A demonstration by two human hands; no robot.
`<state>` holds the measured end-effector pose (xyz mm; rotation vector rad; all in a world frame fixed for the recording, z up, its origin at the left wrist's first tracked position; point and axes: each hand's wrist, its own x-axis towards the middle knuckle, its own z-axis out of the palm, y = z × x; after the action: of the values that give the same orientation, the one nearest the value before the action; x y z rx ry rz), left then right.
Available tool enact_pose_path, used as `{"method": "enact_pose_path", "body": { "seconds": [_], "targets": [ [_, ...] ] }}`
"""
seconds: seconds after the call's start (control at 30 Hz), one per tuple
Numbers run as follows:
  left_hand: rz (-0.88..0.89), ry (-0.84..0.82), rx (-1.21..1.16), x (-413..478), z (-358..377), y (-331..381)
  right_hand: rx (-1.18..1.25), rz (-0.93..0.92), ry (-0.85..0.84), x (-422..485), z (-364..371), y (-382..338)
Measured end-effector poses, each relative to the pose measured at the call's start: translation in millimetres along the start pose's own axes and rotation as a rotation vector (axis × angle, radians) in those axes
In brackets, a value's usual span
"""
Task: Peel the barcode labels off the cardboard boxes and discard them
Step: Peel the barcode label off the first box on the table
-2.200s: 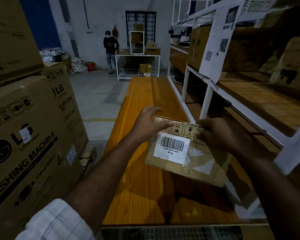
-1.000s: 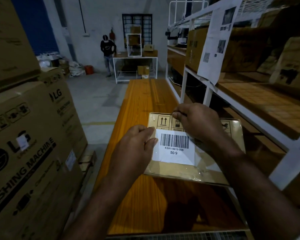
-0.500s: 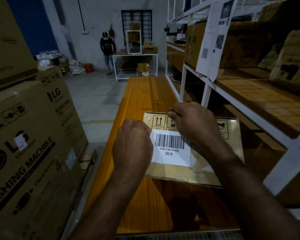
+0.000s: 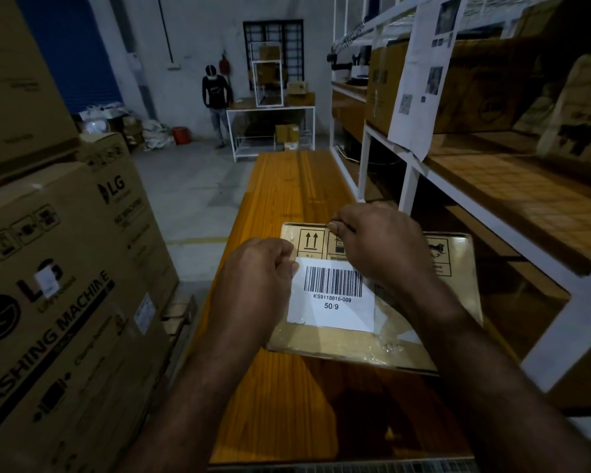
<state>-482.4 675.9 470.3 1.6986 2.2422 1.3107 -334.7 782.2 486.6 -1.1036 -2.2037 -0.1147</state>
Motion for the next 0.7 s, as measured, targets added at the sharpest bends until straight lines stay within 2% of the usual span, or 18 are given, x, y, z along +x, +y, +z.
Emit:
{"method": "enact_pose_path", "body": {
  "seconds": [0.13,0.4,0.57,0.7],
  "targets": [
    [-0.015,0.000,-0.045,-1.3,-0.3,-0.8,0.004,-0.010,0.008,-2.0,-2.5,0.1],
    [-0.119,-0.125,-0.336,2.6,-6.4,-8.0,0.012,-0.017,0.011,-3.6,-6.3,-0.4],
    [-0.020,-0.169,-0.141,3.2,-9.3,1.0,0.005,-0.015,0.024,-2.0,-5.0,-0.9],
    [0.044,-0.120,0.018,3.5,-4.2,8.7,0.006,-0.018,0.030,-3.1,-4.8,-1.6]
  ]
}}
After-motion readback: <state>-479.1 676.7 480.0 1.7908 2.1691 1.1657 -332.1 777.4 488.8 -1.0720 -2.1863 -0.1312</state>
